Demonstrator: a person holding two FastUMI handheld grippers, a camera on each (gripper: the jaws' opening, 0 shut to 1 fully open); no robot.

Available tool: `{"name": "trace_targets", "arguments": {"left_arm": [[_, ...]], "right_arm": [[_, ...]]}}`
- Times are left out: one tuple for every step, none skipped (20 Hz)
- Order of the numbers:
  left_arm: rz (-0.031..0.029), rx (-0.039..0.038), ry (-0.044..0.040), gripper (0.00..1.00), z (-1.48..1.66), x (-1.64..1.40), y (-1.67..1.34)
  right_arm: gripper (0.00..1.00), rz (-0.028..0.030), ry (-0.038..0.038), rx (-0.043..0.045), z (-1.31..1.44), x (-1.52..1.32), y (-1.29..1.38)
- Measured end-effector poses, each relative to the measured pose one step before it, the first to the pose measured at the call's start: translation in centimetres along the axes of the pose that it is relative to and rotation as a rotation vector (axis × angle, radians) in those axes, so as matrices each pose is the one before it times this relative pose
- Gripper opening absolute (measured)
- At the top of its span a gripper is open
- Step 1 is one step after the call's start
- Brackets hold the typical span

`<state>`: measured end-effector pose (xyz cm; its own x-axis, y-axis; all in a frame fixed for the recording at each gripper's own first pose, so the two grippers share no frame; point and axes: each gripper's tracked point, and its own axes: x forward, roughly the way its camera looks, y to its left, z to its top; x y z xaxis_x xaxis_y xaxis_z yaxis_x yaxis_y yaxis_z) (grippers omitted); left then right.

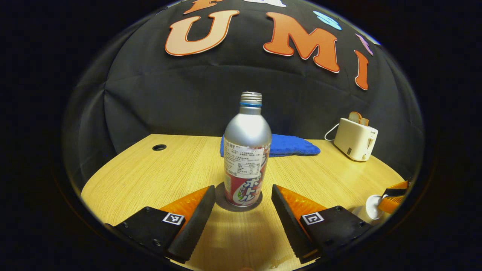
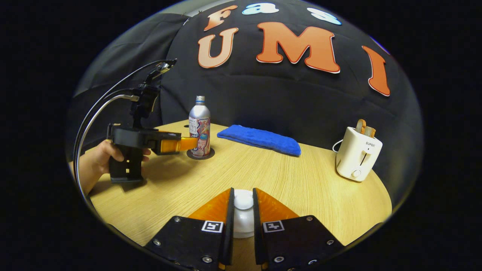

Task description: Open the teacup lid with one hand, grasp the water bottle and pour water into the teacup with the other hand; after pouring, place the water bottle on the coaster and then close the teacup lid.

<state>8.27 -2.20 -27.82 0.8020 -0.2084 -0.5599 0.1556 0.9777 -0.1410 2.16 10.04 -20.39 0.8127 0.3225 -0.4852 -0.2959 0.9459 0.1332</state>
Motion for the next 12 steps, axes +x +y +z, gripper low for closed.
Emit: {"name": "trace_targets", "arguments": {"left_arm": [[-0.00812, -0.00653, -0.00536, 0.98, 0.013, -0.506, -0.253], [-0.00586, -0.00723, -0.00799, 0.98, 0.076, -0.451, -0.217], [-0.00696, -0.00563, -0.00829, 0.98, 0.095, -0.476, -0.359], [-0.00411, -0.00331, -0.0064, 0.94, 0.148, -0.454, -0.272], [-0.00324, 0.00134, -0.0083, 0.98, 0.247, -0.433, -0.208], [-0.00128, 0.00161, -0.00923, 0.98, 0.177, -0.481, -0.278], [-0.00384, 0.00514, -0.01193, 0.98, 0.417, -0.43, -0.342], [-0.00007, 0.00628, -0.01543, 0.98, 0.413, -0.578, -0.236], [0.00114, 0.00458, -0.01632, 0.98, 0.635, -0.515, -0.215], [0.0017, 0.00328, -0.01738, 0.98, 0.593, -0.666, -0.23], [0.0115, 0.00312, -0.01381, 0.98, 0.647, -0.388, 0.1], [0.00947, 0.00101, -0.01564, 0.98, 0.453, -0.303, 0.033]], "right_arm": [[0.24, 0.00081, -0.00026, 0.00307, -0.069, 0.072, -0.03], [0.24, -0.00022, -0.00446, 0.0026, 0.082, 0.036, -0.01], [0.24, -0.00016, -0.00089, 0.0014, -0.028, 0.036, 0.005], [0.24, -0.00068, -0.0036, 0.00119, 0.041, 0.042, 0.064], [0.24, -0.001, -0.00044, -0.00114, -0.026, -0.043, 0.031], [0.26, 0.00003, 0.00062, 0.00023, 0.013, 0.017, 0.001], [0.28, -0.0035, 0.00066, -0.00131, -0.007, -0.002, -0.054], [0.29, -0.00598, -0.00543, -0.00358, 0.179, -0.073, -0.108], [0.33, -0.00547, -0.0104, -0.002, 0.28, -0.218, -0.04], [0.37, -0.00512, -0.01489, -0.00105, 0.501, -0.208, -0.046], [0.47, -0.00587, -0.01479, -0.00038, 0.342, 0.013, -0.178], [0.5, -0.00602, -0.01145, 0.00084, 0.397, -0.155, -0.229]]}}
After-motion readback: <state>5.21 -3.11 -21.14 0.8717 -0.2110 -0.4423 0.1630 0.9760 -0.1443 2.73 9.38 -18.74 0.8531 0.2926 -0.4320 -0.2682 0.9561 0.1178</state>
